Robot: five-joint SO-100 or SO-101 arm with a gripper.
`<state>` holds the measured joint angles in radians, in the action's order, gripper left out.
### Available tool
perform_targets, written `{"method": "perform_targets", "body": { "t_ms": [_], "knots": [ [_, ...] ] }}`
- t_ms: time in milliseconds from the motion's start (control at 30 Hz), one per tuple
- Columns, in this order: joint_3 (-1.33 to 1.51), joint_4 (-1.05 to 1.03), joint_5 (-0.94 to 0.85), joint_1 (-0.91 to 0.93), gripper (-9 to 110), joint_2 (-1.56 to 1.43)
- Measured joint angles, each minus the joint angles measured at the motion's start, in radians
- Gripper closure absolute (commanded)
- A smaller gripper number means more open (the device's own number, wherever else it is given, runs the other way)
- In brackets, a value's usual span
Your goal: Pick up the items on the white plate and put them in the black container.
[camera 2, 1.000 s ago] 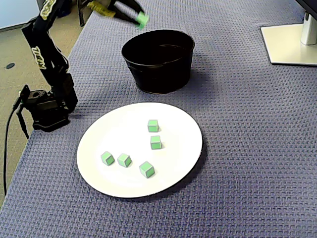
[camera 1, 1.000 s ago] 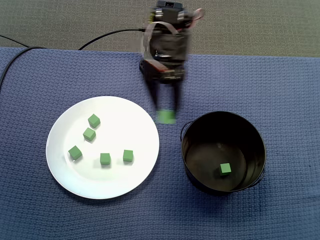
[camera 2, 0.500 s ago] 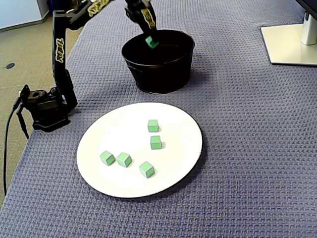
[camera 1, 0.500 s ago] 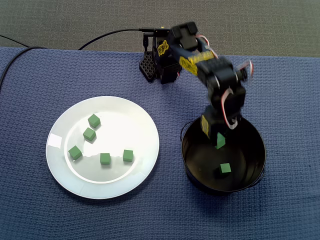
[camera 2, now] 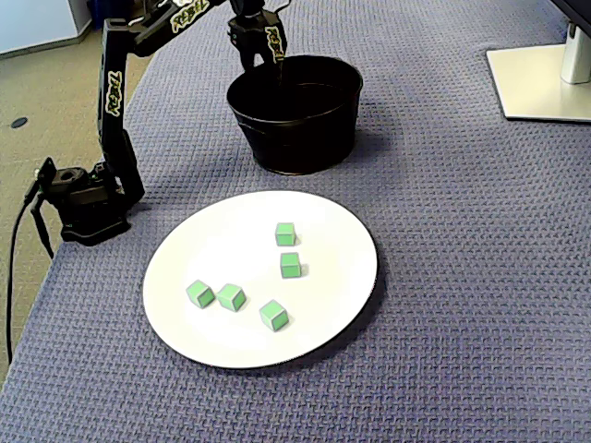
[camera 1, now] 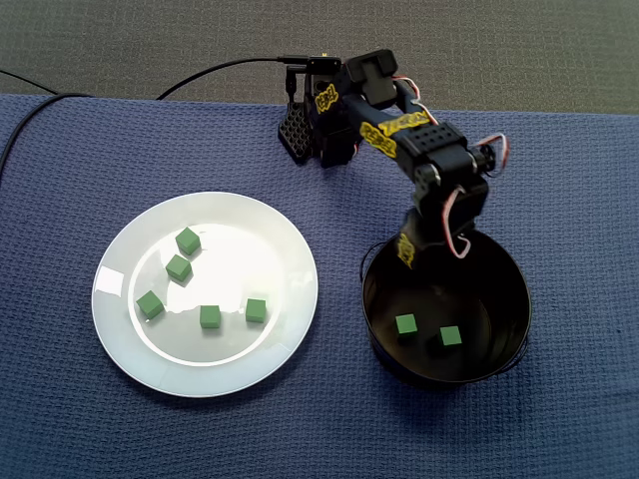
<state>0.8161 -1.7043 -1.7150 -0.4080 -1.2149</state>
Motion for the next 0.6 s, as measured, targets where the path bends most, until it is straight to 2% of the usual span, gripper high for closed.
{"method": "perform_targets", "body": {
  "t_ms": [200, 467, 600],
  "knots": [
    [-0.006, -0.025, 0.08, 0.164, 46, -0.067],
    [-0.003, -0.051, 0.302, 0.451, 49, -0.107],
    [0.017, -0.067, 0.347, 0.563, 50, -0.107]
  ]
}}
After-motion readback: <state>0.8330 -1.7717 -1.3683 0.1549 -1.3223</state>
